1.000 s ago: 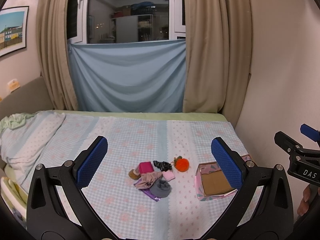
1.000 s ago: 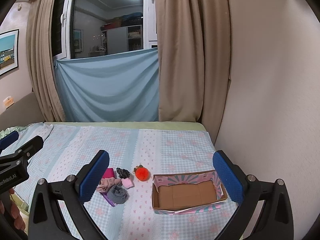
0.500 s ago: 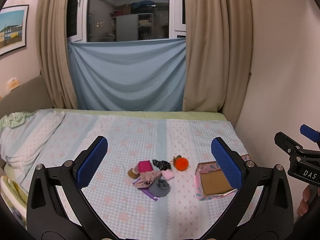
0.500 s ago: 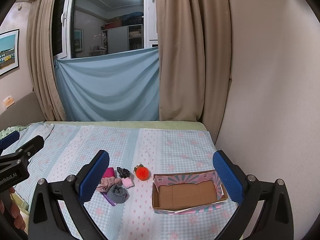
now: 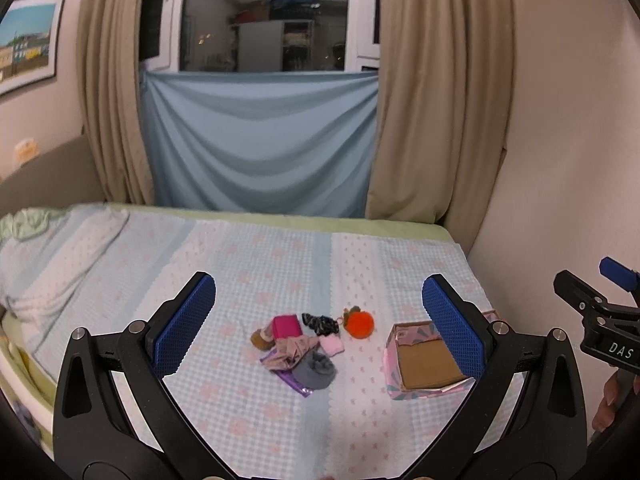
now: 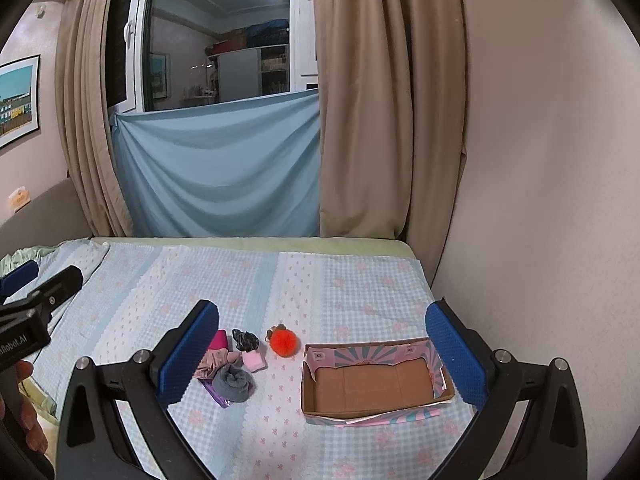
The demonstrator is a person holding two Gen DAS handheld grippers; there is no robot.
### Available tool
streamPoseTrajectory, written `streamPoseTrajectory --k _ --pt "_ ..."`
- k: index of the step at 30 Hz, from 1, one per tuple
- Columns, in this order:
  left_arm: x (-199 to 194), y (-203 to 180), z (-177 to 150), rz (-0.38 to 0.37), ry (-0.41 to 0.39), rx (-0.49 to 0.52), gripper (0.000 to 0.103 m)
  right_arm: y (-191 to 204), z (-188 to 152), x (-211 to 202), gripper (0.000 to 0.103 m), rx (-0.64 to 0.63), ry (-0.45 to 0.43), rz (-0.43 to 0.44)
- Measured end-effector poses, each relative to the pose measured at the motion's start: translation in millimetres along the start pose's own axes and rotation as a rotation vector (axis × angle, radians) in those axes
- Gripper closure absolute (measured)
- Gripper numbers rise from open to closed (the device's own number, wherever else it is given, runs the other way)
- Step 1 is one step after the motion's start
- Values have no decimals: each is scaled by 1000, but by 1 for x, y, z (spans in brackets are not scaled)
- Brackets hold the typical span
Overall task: Organize soft objects
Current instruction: 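Grasp the beige cloth with the left tool while the right tool grasps the grey sock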
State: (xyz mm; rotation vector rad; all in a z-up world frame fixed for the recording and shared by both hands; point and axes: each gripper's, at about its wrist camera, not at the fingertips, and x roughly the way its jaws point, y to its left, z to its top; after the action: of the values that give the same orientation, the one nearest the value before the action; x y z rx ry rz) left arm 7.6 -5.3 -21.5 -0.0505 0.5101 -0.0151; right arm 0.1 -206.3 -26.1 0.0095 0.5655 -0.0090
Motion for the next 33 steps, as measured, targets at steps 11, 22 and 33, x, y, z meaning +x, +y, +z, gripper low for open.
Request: streamPoseTrajectory --k 11,22,33 --pt "71 49 -35 -56 191 -49 1 23 -29 63 0 -35 100 106" --pt "239 109 -100 -187 487 -55 1 102 -102 169 0 -76 295 165" --pt "401 117 -197 -265 694 -103 6 151 -194 296 0 -106 456 218"
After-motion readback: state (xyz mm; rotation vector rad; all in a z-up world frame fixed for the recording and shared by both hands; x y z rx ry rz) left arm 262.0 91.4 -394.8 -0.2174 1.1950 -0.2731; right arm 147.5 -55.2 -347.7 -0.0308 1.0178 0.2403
